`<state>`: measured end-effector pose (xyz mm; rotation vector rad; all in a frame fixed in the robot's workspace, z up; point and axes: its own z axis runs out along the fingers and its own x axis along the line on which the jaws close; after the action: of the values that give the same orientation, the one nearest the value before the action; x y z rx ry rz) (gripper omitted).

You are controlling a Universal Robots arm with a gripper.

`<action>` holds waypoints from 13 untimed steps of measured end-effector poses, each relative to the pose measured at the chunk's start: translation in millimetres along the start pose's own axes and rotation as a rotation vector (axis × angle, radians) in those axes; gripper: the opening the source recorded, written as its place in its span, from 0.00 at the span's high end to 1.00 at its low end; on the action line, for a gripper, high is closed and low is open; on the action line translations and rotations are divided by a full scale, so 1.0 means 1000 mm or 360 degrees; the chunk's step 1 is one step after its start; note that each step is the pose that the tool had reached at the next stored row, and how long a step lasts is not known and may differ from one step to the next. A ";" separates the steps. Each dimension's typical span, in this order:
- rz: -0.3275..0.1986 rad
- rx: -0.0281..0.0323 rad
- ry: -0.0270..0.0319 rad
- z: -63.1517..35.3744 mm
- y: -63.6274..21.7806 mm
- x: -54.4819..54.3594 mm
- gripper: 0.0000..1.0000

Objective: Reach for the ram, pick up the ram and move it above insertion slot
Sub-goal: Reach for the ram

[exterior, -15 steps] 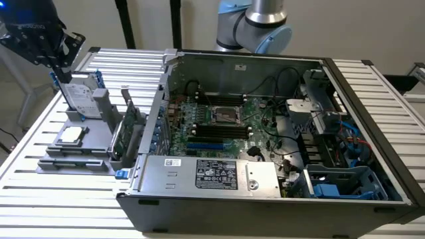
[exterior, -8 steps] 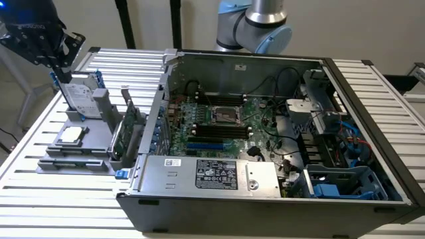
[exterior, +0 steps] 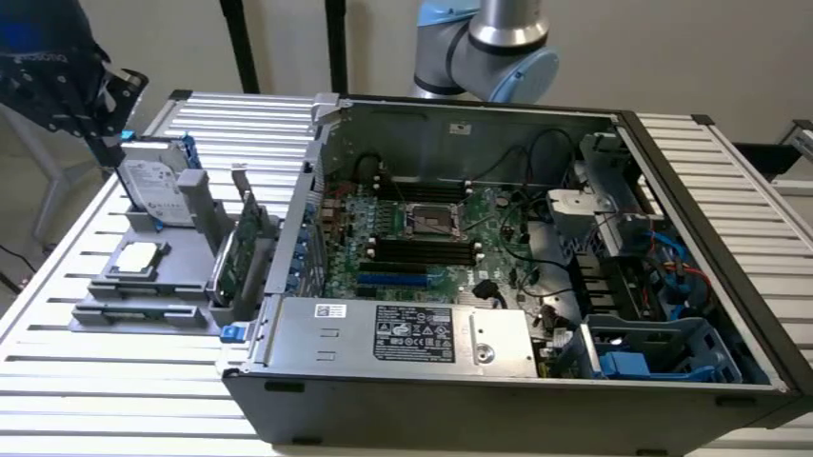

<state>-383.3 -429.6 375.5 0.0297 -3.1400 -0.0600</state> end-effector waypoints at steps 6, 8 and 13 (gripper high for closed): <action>0.0000 -0.00001 0.00001 0.0021 -0.0178 0.017 0.89; 0.0000 0.00000 0.00000 0.0028 -0.0243 0.019 0.89; 0.0000 0.00000 0.00000 0.0033 -0.0336 0.020 0.89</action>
<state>-402.2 -463.4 370.9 0.0298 -3.1400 -0.0600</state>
